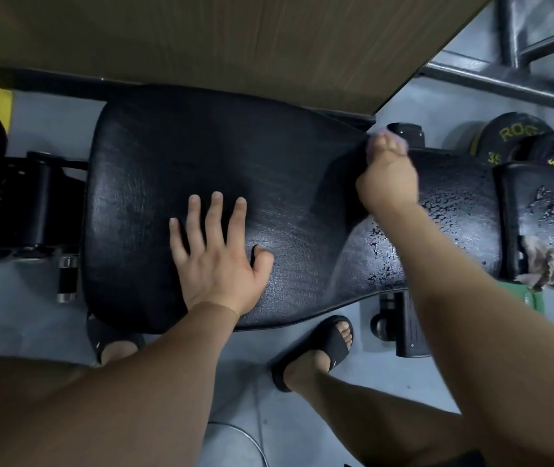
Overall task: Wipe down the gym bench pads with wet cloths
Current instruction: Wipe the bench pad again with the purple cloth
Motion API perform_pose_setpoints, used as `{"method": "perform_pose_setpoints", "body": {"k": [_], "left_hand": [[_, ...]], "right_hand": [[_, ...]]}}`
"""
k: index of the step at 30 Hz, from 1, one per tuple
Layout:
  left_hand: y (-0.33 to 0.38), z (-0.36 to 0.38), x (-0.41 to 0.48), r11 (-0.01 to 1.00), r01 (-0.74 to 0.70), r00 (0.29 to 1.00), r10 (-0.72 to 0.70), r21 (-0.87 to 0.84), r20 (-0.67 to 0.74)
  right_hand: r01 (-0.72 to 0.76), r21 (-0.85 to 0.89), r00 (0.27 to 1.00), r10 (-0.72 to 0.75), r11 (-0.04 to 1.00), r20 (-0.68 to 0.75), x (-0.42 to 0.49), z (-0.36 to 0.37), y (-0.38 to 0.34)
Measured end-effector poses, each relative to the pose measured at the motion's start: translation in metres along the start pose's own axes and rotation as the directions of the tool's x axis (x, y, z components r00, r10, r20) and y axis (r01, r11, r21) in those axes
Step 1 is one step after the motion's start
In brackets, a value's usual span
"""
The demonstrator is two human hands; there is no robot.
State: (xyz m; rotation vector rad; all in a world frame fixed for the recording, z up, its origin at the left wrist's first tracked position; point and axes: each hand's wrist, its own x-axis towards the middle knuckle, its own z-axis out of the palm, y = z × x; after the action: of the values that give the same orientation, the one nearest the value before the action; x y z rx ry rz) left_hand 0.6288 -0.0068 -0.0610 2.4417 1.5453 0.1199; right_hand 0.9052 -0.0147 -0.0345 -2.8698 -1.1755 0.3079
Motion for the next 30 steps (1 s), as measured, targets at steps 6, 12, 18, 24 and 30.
{"method": "perform_pose_setpoints", "body": {"k": [6, 12, 18, 24, 30], "left_hand": [[0.000, 0.000, 0.000, 1.000, 0.000, 1.000, 0.000, 0.007, -0.007], [0.000, 0.001, 0.000, 1.000, 0.007, 1.000, -0.007, 0.013, -0.004], [0.000, 0.000, 0.000, 1.000, 0.005, 1.000, -0.004, 0.016, -0.007], [0.001, 0.001, 0.001, 1.000, 0.008, 1.000, -0.008, 0.019, -0.002], [0.001, 0.001, 0.000, 1.000, 0.003, 1.000, -0.002, 0.022, -0.016]], "right_hand": [[0.271, 0.037, 0.962, -0.272, 0.962, 0.011, -0.009, 0.006, -0.010], [-0.016, -0.036, 0.999, 0.017, 0.999, 0.028, 0.002, -0.005, 0.002], [0.249, 0.026, 0.968, -0.250, 0.968, 0.035, -0.010, 0.007, -0.012], [0.005, -0.012, 0.998, -0.004, 1.000, 0.064, -0.012, -0.005, -0.013], [0.373, 0.078, 0.923, -0.378, 0.924, 0.065, -0.049, 0.014, -0.047]]}}
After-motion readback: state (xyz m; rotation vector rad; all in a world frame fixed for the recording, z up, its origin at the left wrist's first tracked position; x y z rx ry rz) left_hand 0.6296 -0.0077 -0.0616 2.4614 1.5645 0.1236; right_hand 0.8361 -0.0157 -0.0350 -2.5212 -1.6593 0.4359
